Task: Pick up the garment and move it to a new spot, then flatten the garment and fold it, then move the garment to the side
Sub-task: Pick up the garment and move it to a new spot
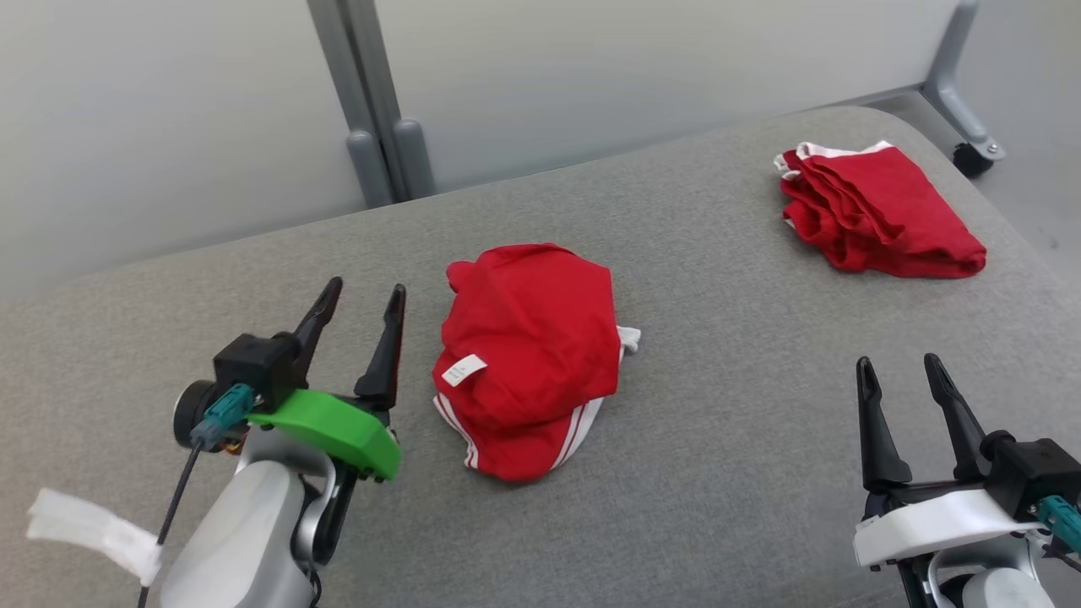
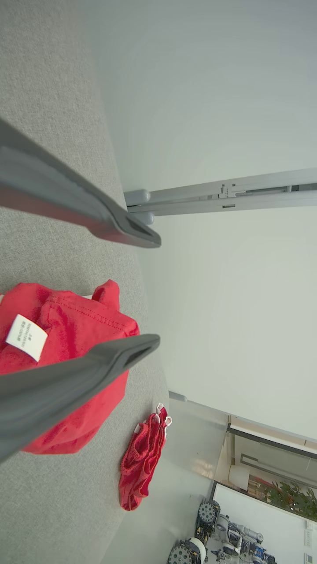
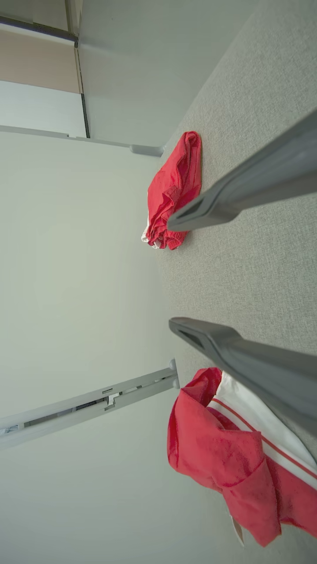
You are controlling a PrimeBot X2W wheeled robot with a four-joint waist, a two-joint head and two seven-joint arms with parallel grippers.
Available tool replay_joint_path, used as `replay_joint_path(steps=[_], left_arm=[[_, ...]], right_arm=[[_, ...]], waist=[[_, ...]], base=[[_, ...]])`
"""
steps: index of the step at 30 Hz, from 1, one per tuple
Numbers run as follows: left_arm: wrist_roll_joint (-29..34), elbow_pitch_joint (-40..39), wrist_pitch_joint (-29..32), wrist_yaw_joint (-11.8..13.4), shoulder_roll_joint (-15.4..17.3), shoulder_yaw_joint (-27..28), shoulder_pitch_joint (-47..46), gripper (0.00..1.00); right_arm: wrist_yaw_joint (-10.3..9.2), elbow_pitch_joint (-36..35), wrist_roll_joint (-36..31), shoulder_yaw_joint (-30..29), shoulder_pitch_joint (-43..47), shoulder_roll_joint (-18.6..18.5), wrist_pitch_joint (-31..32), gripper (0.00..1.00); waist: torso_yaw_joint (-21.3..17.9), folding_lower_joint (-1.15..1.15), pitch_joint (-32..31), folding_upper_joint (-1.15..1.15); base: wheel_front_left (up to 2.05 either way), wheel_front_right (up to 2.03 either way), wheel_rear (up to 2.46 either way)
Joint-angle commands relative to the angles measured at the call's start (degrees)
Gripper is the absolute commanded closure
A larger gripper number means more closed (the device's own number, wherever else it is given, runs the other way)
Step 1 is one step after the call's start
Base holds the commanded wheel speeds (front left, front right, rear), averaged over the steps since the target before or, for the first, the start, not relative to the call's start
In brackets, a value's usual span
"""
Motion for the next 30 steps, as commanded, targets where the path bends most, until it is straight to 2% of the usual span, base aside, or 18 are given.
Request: replay_joint_path(steps=[1, 14, 22, 30], left_arm=[[0.85, -1.10, -0.14, 0.66, 1.05, 1.14, 2.24, 0.00], [2.32, -10.95, -0.17, 3.75, 6.01, 10.38, 14.23, 0.00], [1.80, -16.27, -0.16, 4.90, 8.09, 14.15, 22.27, 0.00], [1.75, -19.11, -0.16, 5.30, 7.53, 14.57, 26.56, 0.00]], right_arm=[[0.01, -0.13, -0.46, 0.27, 0.56, -0.23, 0.17, 0.00], [0.01, -0.54, -0.44, 1.51, 1.53, -1.37, 0.76, 0.00], [0.01, -1.07, -0.11, 2.09, 2.71, -1.78, 1.56, 0.00], [0.01, -1.63, 0.02, 2.56, 4.21, -1.67, 2.37, 0.00]], waist=[[3.49, 0.00, -1.57, 0.00], [12.27, 0.00, -4.13, 0.00], [14.82, 0.00, -5.38, 0.00], [15.63, 0.00, -5.92, 0.00]], base=[[0.00, 0.00, 0.00], [0.00, 0.00, 0.00], [0.00, 0.00, 0.00], [0.00, 0.00, 0.00]])
